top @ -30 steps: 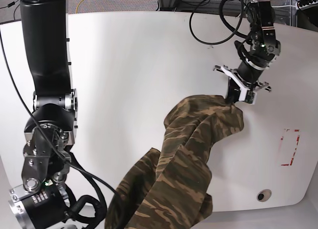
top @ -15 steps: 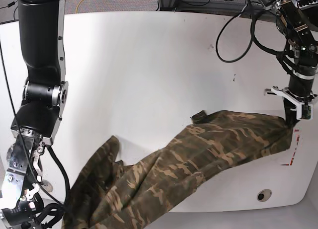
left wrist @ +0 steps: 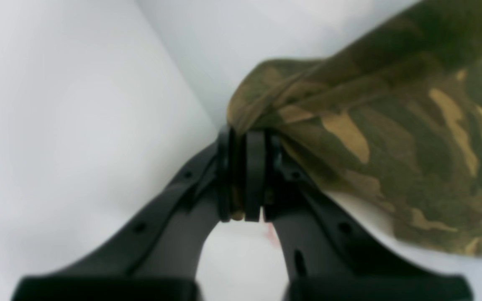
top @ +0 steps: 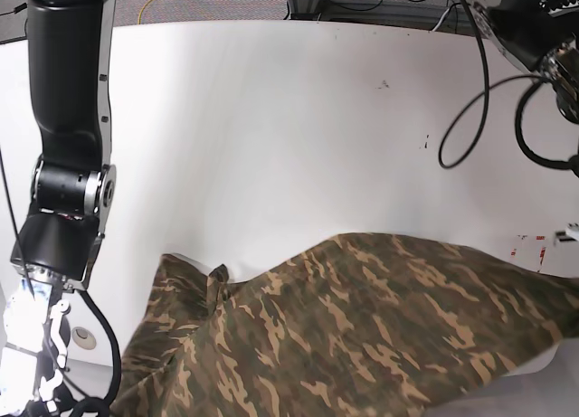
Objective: Fold the T-shirt properly
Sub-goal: 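Lift the shirt high with both grippers, stretching it between them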
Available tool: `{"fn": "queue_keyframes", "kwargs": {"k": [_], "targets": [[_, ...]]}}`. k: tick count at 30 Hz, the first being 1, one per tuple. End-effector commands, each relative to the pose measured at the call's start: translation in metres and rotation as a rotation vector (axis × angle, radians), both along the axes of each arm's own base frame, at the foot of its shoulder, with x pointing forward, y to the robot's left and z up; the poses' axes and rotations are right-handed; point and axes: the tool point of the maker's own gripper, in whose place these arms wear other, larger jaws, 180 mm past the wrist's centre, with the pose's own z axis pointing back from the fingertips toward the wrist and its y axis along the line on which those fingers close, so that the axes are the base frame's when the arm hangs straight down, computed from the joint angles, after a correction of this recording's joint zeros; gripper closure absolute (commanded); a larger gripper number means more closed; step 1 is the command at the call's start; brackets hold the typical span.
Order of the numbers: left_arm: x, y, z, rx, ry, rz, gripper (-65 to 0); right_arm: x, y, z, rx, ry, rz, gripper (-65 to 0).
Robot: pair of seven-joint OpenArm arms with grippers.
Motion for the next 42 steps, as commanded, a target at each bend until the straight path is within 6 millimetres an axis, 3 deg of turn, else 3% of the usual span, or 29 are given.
{"fn": "queue_keyframes", "kwargs": {"k": [1,8,12,15,21,27,34,42], "targets": [[0.003,0.003,0.057,0.063,-0.112,0.014,-0.1,-0.005,-0.009,0.051,0.019,-0.114,-0.013,-0.8],[0.008,-0.004,0.142,0.124,-0.239,0.022,-0.1,-0.002,-0.015,0.091,0.047,-0.151,-0.007,-0.8],[0.007,-0.014,0.178,0.146,-0.31,0.011,-0.1,-0.003,-0.015,0.107,0.036,-0.157,0.009,-0.8],[0.007,-0.021,0.195,0.164,-0.341,-0.003,-0.1,-0.005,-0.014,0.117,0.03,-0.165,0.017,-0.8],[0.011,-0.026,0.203,0.165,-0.35,-0.02,-0.1,-0.007,-0.015,0.12,0.028,-0.174,0.014,-0.8],[0.014,-0.025,0.193,0.161,-0.327,-0.021,-0.1,-0.007,-0.04,0.107,0.024,-0.148,-0.028,-0.8],[0.025,-0.027,0.147,0.156,-0.211,-0.037,-0.1,0.001,-0.066,0.047,0.007,-0.048,-0.077,-0.8],[0.031,-0.029,0.077,0.103,-0.058,-0.054,-0.1,-0.011,-0.082,-0.056,0.003,0.072,-0.112,-0.8]]}}
